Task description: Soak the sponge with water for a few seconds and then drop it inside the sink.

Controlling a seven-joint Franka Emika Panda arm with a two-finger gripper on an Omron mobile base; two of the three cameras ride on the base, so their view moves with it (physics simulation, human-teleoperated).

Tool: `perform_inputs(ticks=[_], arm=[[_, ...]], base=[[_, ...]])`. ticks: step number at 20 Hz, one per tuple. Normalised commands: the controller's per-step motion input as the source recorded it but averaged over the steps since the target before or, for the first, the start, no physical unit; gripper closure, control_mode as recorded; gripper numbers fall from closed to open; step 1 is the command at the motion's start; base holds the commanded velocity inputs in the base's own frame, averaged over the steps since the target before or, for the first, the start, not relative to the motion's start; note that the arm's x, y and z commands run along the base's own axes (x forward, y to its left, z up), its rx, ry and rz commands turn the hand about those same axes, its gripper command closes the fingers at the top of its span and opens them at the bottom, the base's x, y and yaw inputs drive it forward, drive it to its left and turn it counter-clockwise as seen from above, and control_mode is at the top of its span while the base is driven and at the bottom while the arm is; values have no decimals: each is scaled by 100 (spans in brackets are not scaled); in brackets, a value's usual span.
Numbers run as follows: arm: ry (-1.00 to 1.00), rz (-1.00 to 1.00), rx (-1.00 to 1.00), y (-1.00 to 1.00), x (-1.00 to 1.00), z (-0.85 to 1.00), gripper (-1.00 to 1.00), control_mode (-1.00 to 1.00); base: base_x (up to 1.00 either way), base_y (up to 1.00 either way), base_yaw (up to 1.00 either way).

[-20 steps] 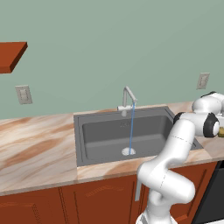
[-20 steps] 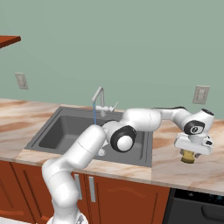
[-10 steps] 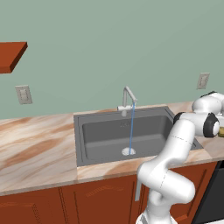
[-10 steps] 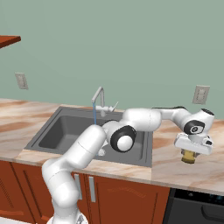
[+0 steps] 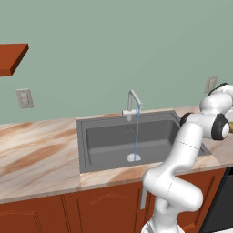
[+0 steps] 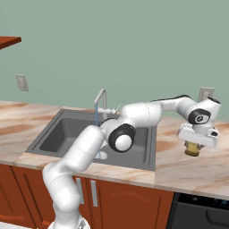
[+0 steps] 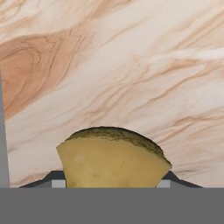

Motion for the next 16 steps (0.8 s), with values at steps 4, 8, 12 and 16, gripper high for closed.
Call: perform_inputs(ticks=[4,8,12,16], arm=[[-8,6,2,58,-22,52,100,-100],[-24,6,4,67,-14,13,100,-100],[-35,8,11,69,-3,0,100,-100],[-40,6,13,71,0,0,100,-100]], base=[[0,0,0],[0,0,0],[0,0,0],[0,0,0]])
